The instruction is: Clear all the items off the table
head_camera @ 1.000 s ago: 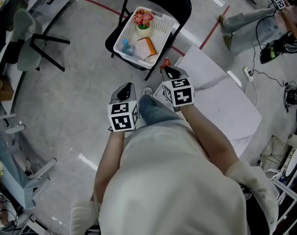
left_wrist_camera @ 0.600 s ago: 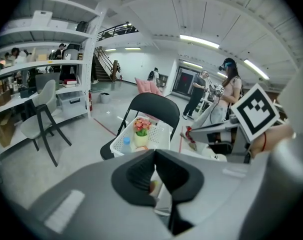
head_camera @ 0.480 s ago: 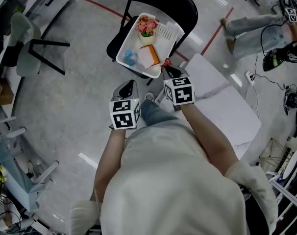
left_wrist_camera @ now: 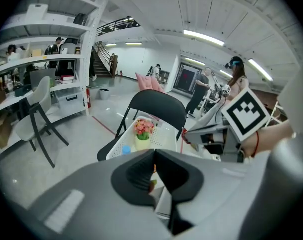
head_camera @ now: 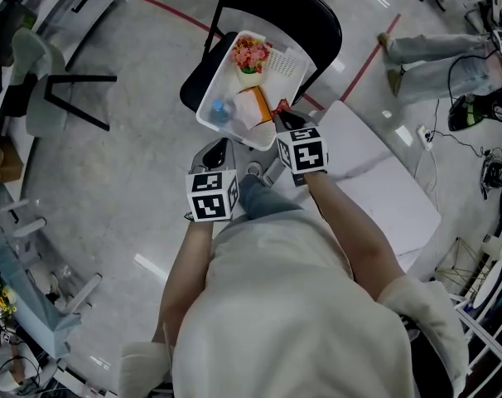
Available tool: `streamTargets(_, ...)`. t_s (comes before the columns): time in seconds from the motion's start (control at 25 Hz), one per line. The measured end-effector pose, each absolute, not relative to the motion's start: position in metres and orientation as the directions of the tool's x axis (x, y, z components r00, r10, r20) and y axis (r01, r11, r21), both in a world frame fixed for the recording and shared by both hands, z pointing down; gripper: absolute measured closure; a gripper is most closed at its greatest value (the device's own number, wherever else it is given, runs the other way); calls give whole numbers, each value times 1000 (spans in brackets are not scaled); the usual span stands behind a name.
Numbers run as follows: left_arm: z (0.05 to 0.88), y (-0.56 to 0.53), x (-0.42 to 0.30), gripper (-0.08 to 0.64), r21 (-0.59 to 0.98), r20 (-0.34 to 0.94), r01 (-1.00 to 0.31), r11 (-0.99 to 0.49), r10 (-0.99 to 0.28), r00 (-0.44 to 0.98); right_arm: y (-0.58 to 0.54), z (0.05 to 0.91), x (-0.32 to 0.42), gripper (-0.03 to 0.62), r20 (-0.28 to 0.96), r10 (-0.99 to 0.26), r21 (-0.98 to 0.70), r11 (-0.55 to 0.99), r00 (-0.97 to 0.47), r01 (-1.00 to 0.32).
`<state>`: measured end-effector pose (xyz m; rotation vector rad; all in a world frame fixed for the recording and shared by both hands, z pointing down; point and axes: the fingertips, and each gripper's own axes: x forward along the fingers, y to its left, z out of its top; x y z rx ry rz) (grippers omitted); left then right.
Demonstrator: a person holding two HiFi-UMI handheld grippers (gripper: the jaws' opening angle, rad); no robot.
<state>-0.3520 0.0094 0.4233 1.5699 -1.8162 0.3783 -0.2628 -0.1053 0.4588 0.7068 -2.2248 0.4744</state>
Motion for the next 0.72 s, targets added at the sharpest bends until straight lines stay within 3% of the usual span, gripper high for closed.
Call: streamTargets(0.72,447,-46,-376,551,224,708,-942,248,-706,-17,-173,505,-291,561,799,-287,-133,773,-528,-621)
